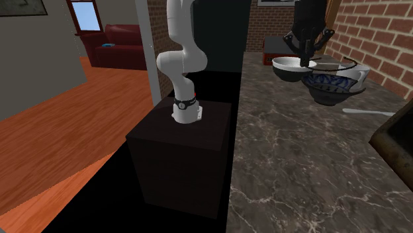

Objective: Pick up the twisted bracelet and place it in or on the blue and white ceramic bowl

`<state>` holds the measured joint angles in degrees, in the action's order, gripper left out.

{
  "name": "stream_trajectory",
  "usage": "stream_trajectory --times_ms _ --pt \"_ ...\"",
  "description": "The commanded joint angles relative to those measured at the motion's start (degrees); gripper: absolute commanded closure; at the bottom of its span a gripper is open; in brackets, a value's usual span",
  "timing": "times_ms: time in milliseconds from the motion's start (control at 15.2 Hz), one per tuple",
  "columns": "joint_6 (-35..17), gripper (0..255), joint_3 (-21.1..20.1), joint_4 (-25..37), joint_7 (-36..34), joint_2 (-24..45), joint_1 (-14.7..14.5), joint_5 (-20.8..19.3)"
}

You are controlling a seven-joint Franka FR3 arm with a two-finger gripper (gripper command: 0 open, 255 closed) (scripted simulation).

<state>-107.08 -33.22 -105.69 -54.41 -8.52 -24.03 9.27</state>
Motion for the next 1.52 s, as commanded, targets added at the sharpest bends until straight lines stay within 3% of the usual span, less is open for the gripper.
stream_trajectory --times_ms 0,198,1056,1452 --pt "-0.25 255 -2.12 1.02 -3.69 1.01 -1.18 -0.86" --pt "-0.40 255 -5.62 4.24 -9.72 4.50 -3.06 -3.65" --pt "-10.38 255 -5.91 -5.47 -9.31 4.84 -3.33 -3.55" --pt "-10.38 255 -5.91 -5.47 -9.31 4.84 -3.33 -3.55"
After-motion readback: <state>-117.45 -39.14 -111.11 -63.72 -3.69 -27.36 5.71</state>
